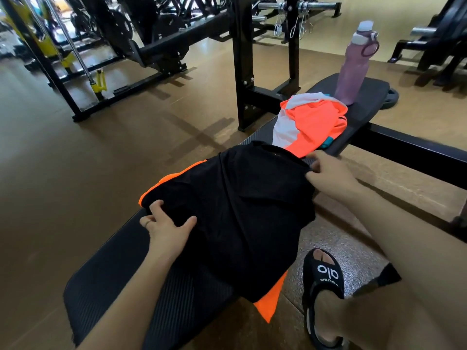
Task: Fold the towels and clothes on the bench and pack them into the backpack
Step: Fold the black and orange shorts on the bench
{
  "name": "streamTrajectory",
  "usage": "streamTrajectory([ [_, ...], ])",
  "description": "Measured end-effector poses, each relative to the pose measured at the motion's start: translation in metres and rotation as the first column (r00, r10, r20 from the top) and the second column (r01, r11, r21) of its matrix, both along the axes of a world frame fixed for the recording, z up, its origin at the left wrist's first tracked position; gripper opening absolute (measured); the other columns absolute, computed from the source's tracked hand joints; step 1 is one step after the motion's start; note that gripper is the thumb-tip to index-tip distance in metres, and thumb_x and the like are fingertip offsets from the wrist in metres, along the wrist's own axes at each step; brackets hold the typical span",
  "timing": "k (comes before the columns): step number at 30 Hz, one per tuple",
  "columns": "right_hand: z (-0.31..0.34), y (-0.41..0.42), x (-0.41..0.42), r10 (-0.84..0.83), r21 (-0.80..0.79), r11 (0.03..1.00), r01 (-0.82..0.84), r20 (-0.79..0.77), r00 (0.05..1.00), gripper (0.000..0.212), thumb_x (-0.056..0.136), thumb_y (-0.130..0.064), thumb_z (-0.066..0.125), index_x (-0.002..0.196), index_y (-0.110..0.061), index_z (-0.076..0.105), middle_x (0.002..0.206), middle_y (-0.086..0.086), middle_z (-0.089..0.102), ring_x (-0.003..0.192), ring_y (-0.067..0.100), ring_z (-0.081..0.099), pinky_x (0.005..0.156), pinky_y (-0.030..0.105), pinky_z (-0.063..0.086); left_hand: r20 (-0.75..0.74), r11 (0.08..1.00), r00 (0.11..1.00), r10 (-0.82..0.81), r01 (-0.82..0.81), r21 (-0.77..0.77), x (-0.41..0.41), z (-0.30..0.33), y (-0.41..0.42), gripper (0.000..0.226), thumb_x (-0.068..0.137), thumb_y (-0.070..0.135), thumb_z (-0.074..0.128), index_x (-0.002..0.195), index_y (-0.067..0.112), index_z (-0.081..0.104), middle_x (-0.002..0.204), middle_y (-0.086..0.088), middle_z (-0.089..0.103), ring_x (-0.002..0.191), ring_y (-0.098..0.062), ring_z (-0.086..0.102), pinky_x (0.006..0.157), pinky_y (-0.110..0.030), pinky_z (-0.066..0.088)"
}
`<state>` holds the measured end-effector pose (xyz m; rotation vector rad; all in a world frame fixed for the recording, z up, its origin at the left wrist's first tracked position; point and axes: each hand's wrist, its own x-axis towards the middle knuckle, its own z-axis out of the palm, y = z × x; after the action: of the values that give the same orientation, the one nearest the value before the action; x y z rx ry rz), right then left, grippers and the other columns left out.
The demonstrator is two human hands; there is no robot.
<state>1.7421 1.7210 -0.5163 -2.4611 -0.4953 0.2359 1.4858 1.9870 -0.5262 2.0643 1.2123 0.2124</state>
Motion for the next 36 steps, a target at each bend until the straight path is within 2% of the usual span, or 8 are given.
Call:
streamTrajectory([
  [2,-0.004,0.021,-0.001,0.102,0.015,0.995,-0.101,-0.037,0.994,0.045,0.091,-0.023,0.062,0.135,-0.018,0.056,0.120,0.008,0.064,0.113,0.029,0.059,0.094,0.034,0.045,-0.013,0.997,0.998,0.062,-0.062,-0.042,0.003,-0.002,0.003,0.081,0.089,0.032,0.076,0.145,0.025,0.018,0.145,-0.022,0.018,0.100,-0.034,0.047,0.085,-0.040,0.046],
  [6,-0.020,0.052,0.014,0.128,-0.200,0.972,-0.126,0.000,0.992,0.053,0.095,-0.040,0.056,0.143,-0.019,0.048,0.135,0.013,0.052,0.128,0.036,0.045,0.104,0.046,0.041,0.010,0.996,0.997,0.080,-0.079,-0.036,0.001,-0.009,0.015,0.072,0.088,0.016,0.074,0.138,0.030,0.023,0.136,-0.024,0.032,0.089,-0.028,0.055,0.079,-0.041,0.051],
  [9,-0.021,0.068,0.020,0.108,-0.275,0.958,-0.077,0.100,0.989,0.046,0.092,-0.040,0.060,0.131,-0.015,0.054,0.124,0.013,0.053,0.120,0.035,0.046,0.095,0.044,0.042,0.064,0.999,0.998,0.029,-0.026,-0.043,-0.002,-0.013,0.029,0.065,0.086,0.012,0.074,0.130,0.034,0.032,0.125,-0.017,0.045,0.089,-0.018,0.054,0.075,-0.039,0.052],
  [12,-0.019,0.077,0.028,0.082,-0.185,0.981,-0.059,0.123,0.989,0.021,0.089,-0.026,0.061,0.104,-0.012,0.056,0.106,0.013,0.060,0.101,0.037,0.054,0.082,0.043,0.046,0.125,0.996,0.991,0.053,-0.043,-0.082,-0.006,-0.008,0.047,0.062,0.078,0.016,0.076,0.113,0.049,0.037,0.119,-0.011,0.051,0.101,-0.026,0.060,0.085,-0.050,0.057],
  [15,-0.014,0.084,0.037,0.128,-0.185,0.977,-0.103,0.129,0.983,0.004,0.090,-0.017,0.055,0.090,-0.014,0.054,0.095,0.012,0.062,0.092,0.037,0.056,0.071,0.041,0.043,0.115,0.999,0.993,0.041,-0.039,-0.026,-0.011,-0.007,0.066,0.060,0.083,0.010,0.076,0.121,0.040,0.041,0.123,-0.010,0.046,0.096,-0.017,0.054,0.088,-0.046,0.053],
  [21,-0.012,0.104,0.035,0.318,-0.098,0.947,-0.305,0.190,0.929,0.016,0.088,-0.016,0.061,0.104,-0.013,0.064,0.090,0.005,0.057,0.091,0.029,0.057,0.072,0.036,0.041,0.008,0.998,1.000,-0.030,0.029,0.048,-0.015,-0.010,0.082,0.060,0.087,0.020,0.077,0.135,0.026,0.040,0.126,-0.014,0.045,0.083,-0.006,0.051,0.068,-0.019,0.039],
  [30,-0.024,0.133,0.038,0.227,-0.114,0.970,-0.216,0.099,0.969,0.044,0.089,-0.034,0.067,0.127,-0.013,0.058,0.105,0.006,0.060,0.098,0.025,0.059,0.075,0.033,0.043,-0.025,0.995,0.995,-0.099,0.100,0.015,-0.014,-0.006,0.062,0.064,0.088,0.029,0.076,0.137,0.035,0.035,0.124,-0.008,0.039,0.084,-0.012,0.052,0.066,-0.027,0.040],
  [36,-0.019,0.146,0.032,0.177,-0.070,0.983,-0.171,0.085,0.981,0.034,0.087,-0.035,0.067,0.114,-0.015,0.060,0.102,0.004,0.062,0.095,0.024,0.060,0.077,0.036,0.048,-0.013,0.988,0.990,-0.139,0.138,-0.072,-0.018,-0.011,0.055,0.059,0.089,0.029,0.076,0.133,0.037,0.038,0.122,0.000,0.048,0.105,-0.014,0.047,0.071,-0.026,0.040],
])
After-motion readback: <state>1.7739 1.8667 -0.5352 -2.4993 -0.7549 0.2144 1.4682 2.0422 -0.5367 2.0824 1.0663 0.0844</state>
